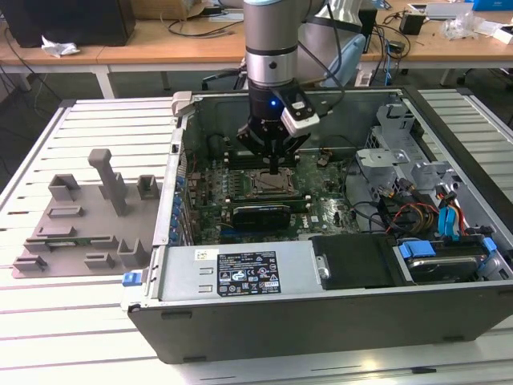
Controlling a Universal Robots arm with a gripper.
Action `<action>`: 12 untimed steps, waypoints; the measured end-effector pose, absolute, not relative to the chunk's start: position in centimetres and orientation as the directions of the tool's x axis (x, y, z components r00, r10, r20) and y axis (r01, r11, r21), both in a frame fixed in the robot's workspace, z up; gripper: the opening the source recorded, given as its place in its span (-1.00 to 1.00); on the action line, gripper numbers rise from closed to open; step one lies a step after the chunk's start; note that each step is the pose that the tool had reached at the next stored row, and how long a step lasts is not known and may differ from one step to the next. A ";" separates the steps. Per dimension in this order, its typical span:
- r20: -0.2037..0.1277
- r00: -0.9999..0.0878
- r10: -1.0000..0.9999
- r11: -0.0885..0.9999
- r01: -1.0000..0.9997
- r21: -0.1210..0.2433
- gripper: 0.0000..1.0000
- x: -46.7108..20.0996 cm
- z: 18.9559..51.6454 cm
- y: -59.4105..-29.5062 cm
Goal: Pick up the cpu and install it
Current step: 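Install the first cpu locking lever, then install the second cpu locking lever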
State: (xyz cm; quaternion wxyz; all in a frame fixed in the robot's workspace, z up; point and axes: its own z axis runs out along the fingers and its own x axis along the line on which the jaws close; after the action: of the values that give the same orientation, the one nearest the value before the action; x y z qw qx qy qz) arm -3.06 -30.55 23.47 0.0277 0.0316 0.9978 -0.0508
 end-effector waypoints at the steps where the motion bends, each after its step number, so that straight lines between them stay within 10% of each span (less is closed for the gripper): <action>1: -0.058 -0.997 0.059 0.993 0.065 -0.100 -0.79 -3.1 23.6 -30.5; 12: -0.058 -0.997 0.056 0.993 0.062 -0.100 -0.79 -3.1 24.0 -30.5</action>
State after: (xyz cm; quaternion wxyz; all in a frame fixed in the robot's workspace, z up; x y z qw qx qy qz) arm -3.06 -30.55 24.00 0.0278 0.0295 0.9979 -0.0507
